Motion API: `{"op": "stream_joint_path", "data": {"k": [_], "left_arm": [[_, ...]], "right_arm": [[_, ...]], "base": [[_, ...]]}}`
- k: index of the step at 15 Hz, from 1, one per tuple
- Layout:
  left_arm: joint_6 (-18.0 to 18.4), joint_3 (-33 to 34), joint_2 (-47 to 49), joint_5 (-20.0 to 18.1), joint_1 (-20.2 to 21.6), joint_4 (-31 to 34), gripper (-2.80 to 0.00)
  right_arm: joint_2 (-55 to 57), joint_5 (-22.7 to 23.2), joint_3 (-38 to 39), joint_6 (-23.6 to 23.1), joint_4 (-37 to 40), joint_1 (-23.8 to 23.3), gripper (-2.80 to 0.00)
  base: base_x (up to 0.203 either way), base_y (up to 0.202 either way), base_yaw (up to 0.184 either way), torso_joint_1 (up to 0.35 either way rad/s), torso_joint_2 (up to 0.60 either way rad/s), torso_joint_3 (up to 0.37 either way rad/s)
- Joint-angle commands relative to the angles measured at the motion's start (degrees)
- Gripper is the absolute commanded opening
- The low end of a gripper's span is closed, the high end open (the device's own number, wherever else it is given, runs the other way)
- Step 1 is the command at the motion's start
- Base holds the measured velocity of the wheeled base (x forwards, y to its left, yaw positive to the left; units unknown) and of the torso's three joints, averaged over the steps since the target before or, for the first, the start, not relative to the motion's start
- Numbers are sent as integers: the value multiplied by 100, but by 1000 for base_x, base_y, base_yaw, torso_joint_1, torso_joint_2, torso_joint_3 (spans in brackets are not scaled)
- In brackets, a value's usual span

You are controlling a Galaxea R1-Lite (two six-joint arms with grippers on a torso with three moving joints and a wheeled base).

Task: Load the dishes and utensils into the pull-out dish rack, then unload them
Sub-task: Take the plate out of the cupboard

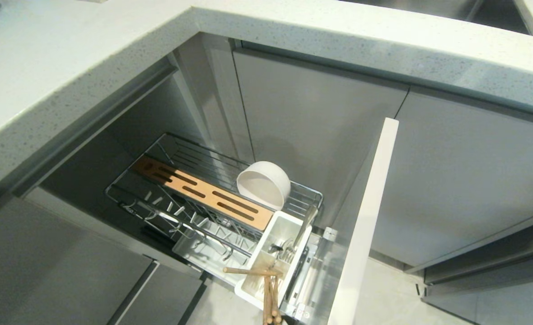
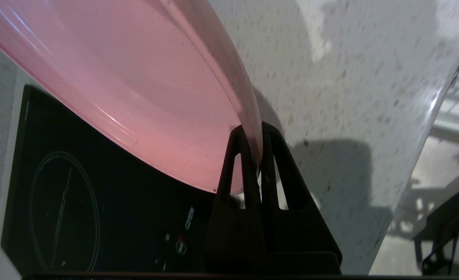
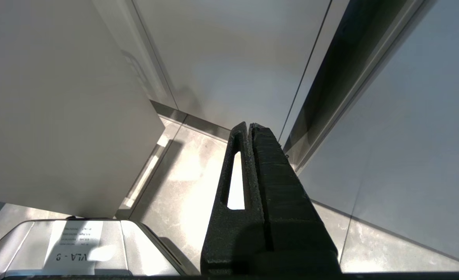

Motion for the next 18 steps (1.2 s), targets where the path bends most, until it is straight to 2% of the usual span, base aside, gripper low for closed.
{"op": "stream_joint_path", "data": {"k": [1,4,7,18], "left_arm": [[112,-25,19,51,52,240,-280],[475,-350,176,58,183,882,-280],[664,-382,405,63,242,1004,-280],[664,-504,1496,287,92,1022,-280]], "right_arm": [[2,-1,9,1,0,1,-280],[2,-1,9,1,0,1,-280],[2,-1,9,1,0,1,-280],[2,-1,9,1,0,1,-280]], "base": [[0,0,0,0,0,0],[0,0,0,0,0,0],[0,0,0,0,0,0],[0,0,0,0,0,0]]}}
